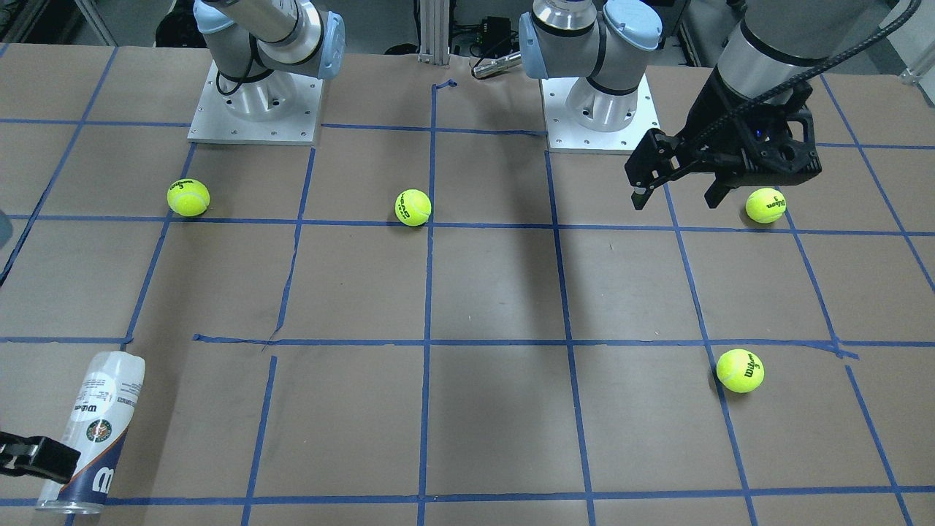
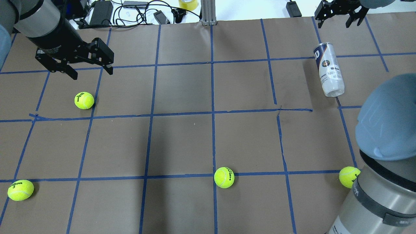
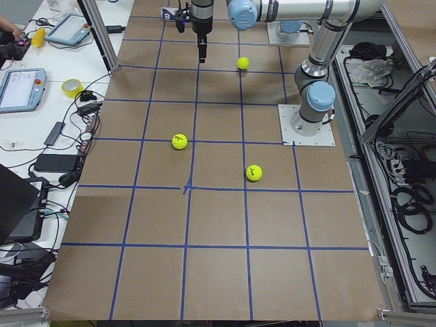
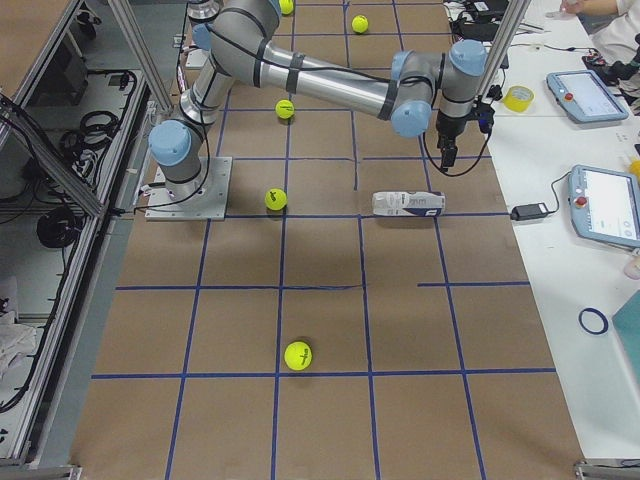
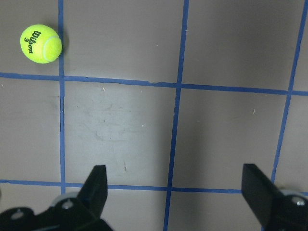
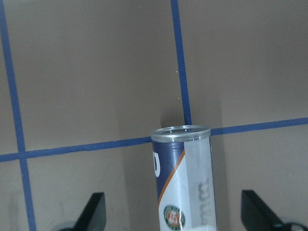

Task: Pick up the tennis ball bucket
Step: 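Lower the right gripper over the upright clear tennis ball can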

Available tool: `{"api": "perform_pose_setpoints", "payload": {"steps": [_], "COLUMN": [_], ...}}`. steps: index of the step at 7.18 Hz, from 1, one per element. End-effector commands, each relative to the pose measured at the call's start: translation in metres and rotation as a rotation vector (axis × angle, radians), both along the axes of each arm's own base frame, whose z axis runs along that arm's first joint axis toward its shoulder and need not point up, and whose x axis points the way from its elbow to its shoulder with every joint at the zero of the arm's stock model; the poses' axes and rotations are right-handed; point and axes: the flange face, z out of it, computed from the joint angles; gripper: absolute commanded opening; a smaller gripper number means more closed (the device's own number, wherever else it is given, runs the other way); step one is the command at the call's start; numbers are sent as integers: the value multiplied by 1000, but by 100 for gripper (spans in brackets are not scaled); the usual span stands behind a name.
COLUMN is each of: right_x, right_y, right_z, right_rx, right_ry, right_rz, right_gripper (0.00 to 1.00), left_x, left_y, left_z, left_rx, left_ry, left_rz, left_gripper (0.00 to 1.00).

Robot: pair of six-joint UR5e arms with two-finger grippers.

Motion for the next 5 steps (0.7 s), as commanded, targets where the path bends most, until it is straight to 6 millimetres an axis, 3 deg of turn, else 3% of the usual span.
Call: {"api": "perform_pose_setpoints", "payload": {"steps": [1,5], "right_x": [-12,-29], "right_y": [-21,-22], "right_z": [-67,-106], "right_rx": [23,71], "right_ry": [-4,-21], "right_rz": [-6,19], "right_gripper": [100,100], "left_x": [0,2], "left_y": [1,1], "left_z": [2,1], "left_rx": [-3,2], "left_ry": [-1,-20], "left_rz": [0,1], "left_gripper": [100,100]}}
